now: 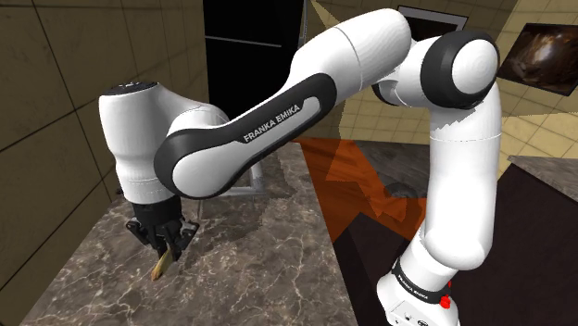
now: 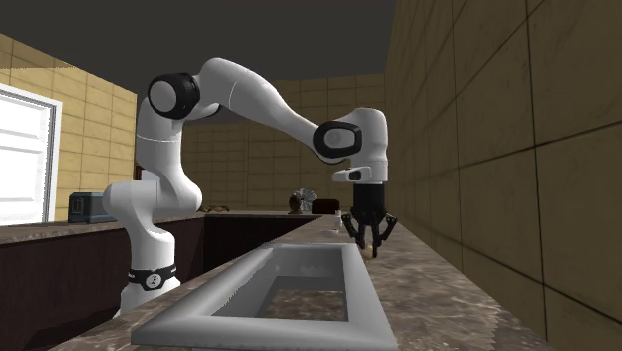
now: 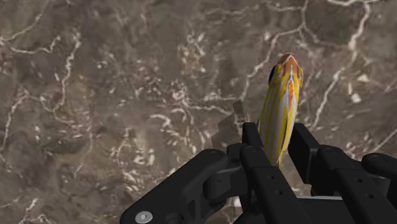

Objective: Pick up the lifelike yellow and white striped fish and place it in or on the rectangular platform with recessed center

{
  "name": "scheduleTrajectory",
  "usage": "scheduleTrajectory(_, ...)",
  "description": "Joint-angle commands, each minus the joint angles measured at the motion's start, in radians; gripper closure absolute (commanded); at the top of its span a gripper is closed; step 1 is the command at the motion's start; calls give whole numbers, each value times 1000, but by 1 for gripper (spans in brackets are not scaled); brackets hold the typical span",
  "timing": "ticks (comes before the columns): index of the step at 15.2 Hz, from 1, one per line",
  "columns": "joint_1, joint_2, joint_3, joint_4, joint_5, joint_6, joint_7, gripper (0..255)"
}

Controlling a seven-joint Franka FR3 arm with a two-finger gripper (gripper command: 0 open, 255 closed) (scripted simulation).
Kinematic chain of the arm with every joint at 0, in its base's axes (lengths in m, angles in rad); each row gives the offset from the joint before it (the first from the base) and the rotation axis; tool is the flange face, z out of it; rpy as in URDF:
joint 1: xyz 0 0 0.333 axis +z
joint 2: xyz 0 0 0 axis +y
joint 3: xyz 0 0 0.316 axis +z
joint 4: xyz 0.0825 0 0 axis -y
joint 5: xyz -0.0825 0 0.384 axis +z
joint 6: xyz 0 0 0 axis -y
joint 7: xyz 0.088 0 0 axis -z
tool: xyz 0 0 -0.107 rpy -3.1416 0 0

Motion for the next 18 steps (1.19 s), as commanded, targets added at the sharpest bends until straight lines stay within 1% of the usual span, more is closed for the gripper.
scheduleTrajectory(1, -8, -15, 9, 12, 14, -23, -9, 255)
scheduleTrajectory(10, -26, -65, 37, 78, 62, -123, -36, 255)
scheduleTrajectory(18, -32, -95, 52, 155, 91, -219, -52, 255)
